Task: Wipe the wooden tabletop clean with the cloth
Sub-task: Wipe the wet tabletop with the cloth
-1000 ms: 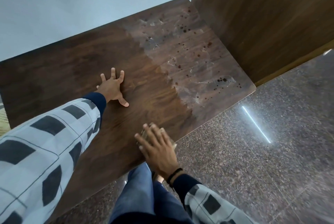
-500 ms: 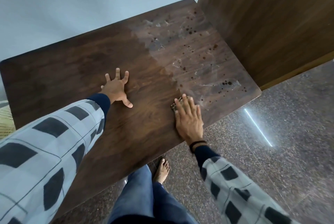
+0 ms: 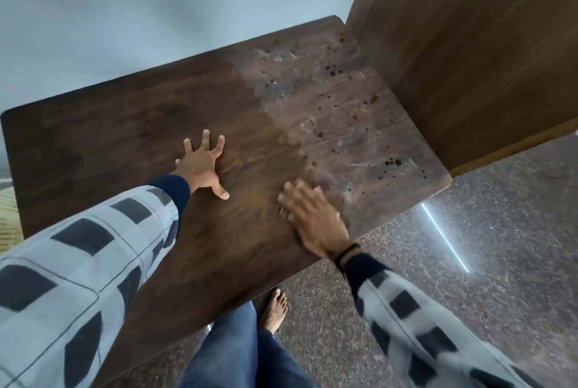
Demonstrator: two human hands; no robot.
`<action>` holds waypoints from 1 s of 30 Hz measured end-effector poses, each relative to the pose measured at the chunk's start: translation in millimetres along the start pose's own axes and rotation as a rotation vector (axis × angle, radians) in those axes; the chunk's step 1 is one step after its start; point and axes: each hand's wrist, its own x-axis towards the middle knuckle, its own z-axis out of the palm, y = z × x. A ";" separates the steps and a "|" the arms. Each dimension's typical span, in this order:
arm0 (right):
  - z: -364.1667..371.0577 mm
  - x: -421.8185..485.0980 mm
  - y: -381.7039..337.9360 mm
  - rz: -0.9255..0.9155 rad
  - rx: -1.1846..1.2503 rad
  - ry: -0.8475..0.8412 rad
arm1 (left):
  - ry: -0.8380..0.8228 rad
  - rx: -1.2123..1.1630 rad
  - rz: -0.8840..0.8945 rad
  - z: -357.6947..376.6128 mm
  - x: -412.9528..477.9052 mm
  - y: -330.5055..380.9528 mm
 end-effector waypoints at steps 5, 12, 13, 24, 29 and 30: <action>-16.8 9.8 50.4 -0.445 -0.076 -0.172 | 0.000 -0.010 0.003 -2.4 0.3 1.6; -24.0 46.1 29.3 0.082 -0.017 -0.053 | -0.008 -0.015 0.002 -2.0 -0.4 0.5; -15.6 35.5 18.0 -0.037 -0.025 -0.052 | -0.007 -0.017 0.003 -1.3 -0.1 -0.1; -45.8 117.5 48.7 0.180 0.113 -0.066 | -0.032 -0.044 -0.009 -3.6 0.9 0.6; -30.2 96.6 50.9 -0.326 0.064 -0.117 | -0.053 -0.055 -0.018 -6.9 -2.0 3.5; -34.5 105.5 61.2 -0.363 0.045 -0.137 | -0.053 -0.059 -0.016 -7.3 -2.2 3.9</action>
